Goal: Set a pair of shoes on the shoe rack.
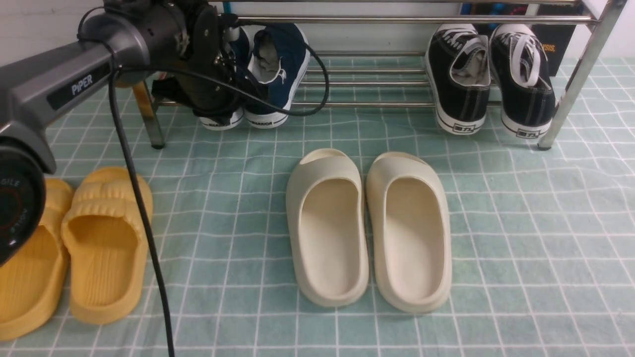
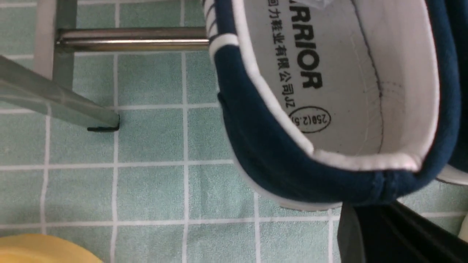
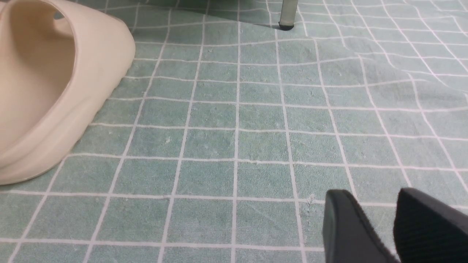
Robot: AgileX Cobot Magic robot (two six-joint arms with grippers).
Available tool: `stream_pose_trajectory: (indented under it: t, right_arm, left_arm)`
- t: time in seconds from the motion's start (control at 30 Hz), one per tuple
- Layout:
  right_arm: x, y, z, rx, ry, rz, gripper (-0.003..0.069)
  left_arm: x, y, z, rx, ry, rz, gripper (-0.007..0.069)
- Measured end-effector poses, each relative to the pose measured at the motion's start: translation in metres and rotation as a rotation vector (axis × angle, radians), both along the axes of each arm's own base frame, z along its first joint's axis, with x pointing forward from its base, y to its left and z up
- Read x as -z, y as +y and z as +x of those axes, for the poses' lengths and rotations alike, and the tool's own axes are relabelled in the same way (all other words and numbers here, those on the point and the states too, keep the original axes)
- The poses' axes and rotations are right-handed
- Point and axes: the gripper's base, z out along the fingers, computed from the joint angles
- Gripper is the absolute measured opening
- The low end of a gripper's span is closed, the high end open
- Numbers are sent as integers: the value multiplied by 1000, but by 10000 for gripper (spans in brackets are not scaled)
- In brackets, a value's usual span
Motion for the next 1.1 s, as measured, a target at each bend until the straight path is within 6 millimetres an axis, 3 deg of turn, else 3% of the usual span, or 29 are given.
stream_pose_trajectory:
  t: [0.2, 0.23, 0.27, 0.3, 0.4, 0.43, 0.47, 0.5, 0.53, 0.63, 0.7, 0.8, 0.87, 0.9, 0.93, 0.97, 1.03, 1.07, 1.1]
  right_arm:
    - [0, 0, 0, 0, 0, 0, 239]
    - [0, 0, 0, 1, 0, 3, 239]
    - [0, 0, 0, 1, 0, 3, 239]
    - [0, 0, 0, 1, 0, 4, 239]
    - [0, 0, 0, 1, 0, 4, 239]
    - [0, 0, 0, 1, 0, 4, 239]
    - [0, 0, 0, 1, 0, 4, 239]
    - [0, 0, 0, 1, 0, 4, 239]
    - [0, 0, 0, 2, 0, 4, 239]
    - [0, 0, 0, 2, 0, 5, 239]
    - [0, 0, 0, 2, 0, 6, 239]
    - [0, 0, 0, 2, 0, 6, 239]
    - [0, 0, 0, 2, 0, 6, 239]
    - [0, 0, 0, 2, 0, 6, 239]
    - [0, 0, 0, 2, 0, 6, 239]
    - [0, 0, 0, 2, 0, 6, 239]
    - [0, 0, 0, 2, 0, 6, 239]
    - [0, 0, 0, 2, 0, 6, 239]
    - [0, 0, 0, 2, 0, 6, 239]
  left_arm:
    - [-30, 10, -26, 14, 98, 75, -13]
    - [-47, 14, -38, 15, 110, 78, -13]
    - [-49, 14, -39, 16, 111, 77, -13]
    - [-71, 19, -55, 23, 108, 71, -13]
    - [-107, 27, -86, 53, 77, 46, -13]
    - [-110, 28, -88, 55, 72, 44, -13]
    - [-133, 32, -112, 72, 24, 15, -13]
    - [-135, 33, -115, 73, 17, 11, -13]
    - [-156, 38, -142, 84, -56, -30, -13]
    - [-183, 47, -187, 99, -220, -101, -13]
    - [-191, 54, -217, 103, -331, -144, -13]
    - [-196, 66, -266, 108, -537, -197, -13]
    - [-189, 72, -286, 110, -615, -213, -13]
    - [-180, 74, -293, 111, -630, -215, -13]
    - [-170, 80, -315, 115, -718, -233, -13]
    - [-165, 81, -319, 116, -737, -237, -13]
    - [-134, 88, -347, 121, -860, -268, -13]
    - [-129, 89, -351, 122, -880, -273, -13]
    - [-110, 92, -363, 125, -948, -288, -13]
